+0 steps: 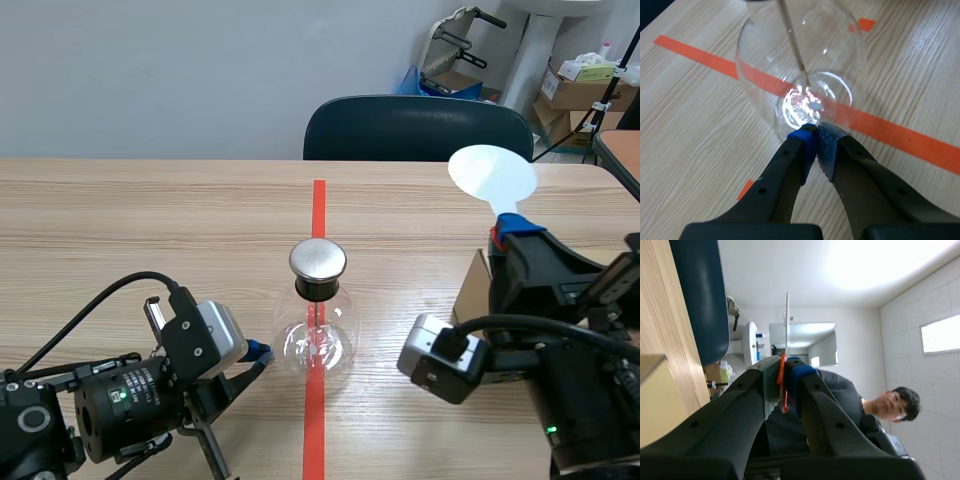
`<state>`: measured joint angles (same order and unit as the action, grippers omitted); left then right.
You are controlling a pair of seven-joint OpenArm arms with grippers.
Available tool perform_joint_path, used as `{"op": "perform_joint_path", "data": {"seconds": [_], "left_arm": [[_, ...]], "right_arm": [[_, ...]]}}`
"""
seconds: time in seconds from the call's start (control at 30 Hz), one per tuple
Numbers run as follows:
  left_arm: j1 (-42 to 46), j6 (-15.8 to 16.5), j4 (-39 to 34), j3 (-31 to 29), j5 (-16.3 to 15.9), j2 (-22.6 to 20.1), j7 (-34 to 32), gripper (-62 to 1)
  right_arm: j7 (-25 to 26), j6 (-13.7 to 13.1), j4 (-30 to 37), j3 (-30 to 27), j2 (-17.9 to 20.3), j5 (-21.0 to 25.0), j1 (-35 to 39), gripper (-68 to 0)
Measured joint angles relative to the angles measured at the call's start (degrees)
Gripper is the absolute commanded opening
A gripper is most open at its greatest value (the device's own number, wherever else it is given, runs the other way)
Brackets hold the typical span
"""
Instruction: Do the electroscope experiment
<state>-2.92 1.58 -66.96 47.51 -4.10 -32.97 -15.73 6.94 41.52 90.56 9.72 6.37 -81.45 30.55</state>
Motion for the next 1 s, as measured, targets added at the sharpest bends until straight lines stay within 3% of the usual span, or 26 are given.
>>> {"op": "perform_joint_path", "data": {"seconds": [0.07,0.17,0.33,0.53,1.0], "left_arm": [[0.07,1.6,0.02,0.0,-0.17,-1.25,-1.2,-59.7],[0.22,2.54,0.0,0.0,-4.39,-3.41,-1.84,-59.7],[0.35,2.95,-0.02,0.0,-8.13,-6.29,-4.81,-59.7],[0.37,2.97,-0.04,0.0,-9.86,-6.54,-5.6,-59.7],[0.37,2.54,-0.04,0.0,-9.88,-4.13,-5.95,-59.7]], "right_arm": [[-1.33,0.0,-0.15,1.66,0.0,-1.25,0.0,-65.6],[-1.99,0.0,-0.31,3.78,0.0,-2.14,0.02,-65.6],[-2.93,0.0,-1.33,6.05,0.0,-2.21,0.0,-65.6],[-4.28,-0.17,-2.95,8.17,0.0,-2.21,0.15,-65.6],[-9.42,-0.2,-3.45,9.9,0.0,-2.21,0.15,-65.6]]}}
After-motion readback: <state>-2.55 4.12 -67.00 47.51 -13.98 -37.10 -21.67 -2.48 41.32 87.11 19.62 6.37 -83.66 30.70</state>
